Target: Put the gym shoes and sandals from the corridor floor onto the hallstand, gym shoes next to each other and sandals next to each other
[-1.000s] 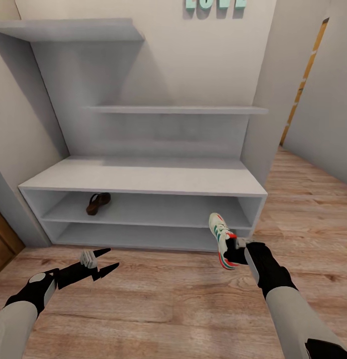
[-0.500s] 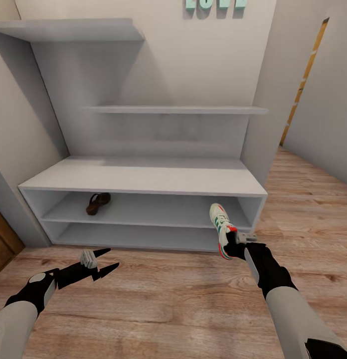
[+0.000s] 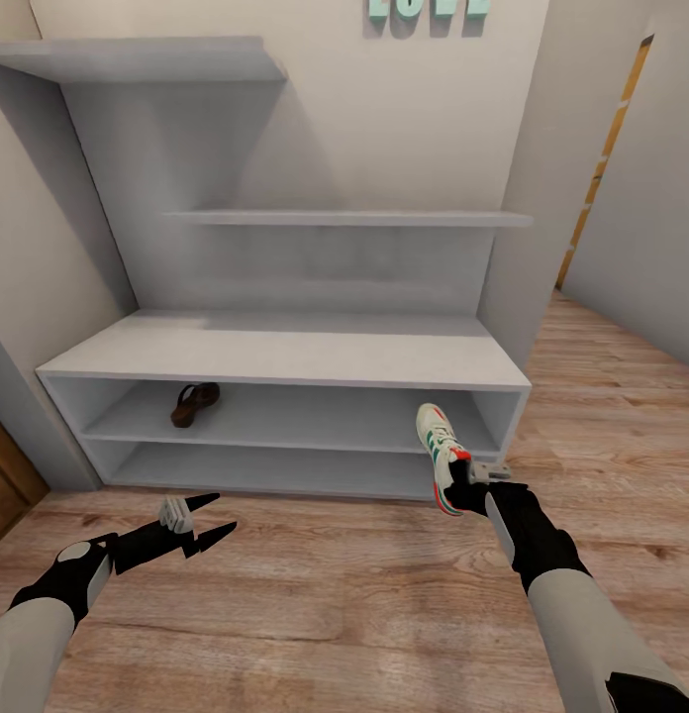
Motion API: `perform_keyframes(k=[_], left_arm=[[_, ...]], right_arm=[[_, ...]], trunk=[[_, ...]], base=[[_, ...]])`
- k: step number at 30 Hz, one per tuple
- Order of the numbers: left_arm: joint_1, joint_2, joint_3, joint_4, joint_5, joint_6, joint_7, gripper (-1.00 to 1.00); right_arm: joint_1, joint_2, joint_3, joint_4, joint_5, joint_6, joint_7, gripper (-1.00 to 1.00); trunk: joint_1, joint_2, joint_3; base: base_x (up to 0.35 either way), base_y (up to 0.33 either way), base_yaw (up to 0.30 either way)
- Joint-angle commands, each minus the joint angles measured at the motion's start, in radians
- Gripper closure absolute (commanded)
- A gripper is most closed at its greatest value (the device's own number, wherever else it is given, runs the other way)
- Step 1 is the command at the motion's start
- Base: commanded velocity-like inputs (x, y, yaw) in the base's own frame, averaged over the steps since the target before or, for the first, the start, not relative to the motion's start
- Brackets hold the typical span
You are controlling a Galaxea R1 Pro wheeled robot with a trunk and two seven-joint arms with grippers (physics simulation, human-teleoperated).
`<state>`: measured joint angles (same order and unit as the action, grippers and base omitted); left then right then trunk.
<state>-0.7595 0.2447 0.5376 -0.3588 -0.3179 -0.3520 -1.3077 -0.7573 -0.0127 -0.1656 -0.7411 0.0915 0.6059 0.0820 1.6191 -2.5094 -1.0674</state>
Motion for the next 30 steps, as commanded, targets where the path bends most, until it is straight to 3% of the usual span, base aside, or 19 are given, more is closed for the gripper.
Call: perform_keyframes(k=[1, 17, 24, 30], left_arm=[[-0.001, -0.001, 0.009, 0.000, -0.009, -0.005, -0.004, -1.00], [-0.001, -0.001, 0.009, 0.000, -0.009, -0.005, -0.004, -1.00], [-0.001, -0.004, 0.007, 0.000, -0.009, -0.005, -0.004, -1.00], [-0.001, -0.007, 0.006, 0.000, -0.009, -0.005, -0.004, -1.00]], right_arm=[[0.000, 0.000, -0.003, -0.001, 0.010, 0.005, 0.008, 1.00], [0.000, -0.004, -0.004, -0.002, 0.005, -0.001, 0.010, 1.00], [0.001, -0.004, -0.005, 0.000, 0.006, -0.052, 0.009, 1.00], [0.001, -0.005, -0.006, 0.068, 0.006, -0.061, 0.009, 1.00]], trunk=[[0.000, 0.000, -0.001], [0.000, 0.000, -0.001], [0.000, 0.000, -0.001], [0.000, 0.000, -0.001]], base=[[0.000, 0.000, 0.000], [0.000, 0.000, 0.000], [0.000, 0.000, 0.000], [0.126, -0.018, 0.000]])
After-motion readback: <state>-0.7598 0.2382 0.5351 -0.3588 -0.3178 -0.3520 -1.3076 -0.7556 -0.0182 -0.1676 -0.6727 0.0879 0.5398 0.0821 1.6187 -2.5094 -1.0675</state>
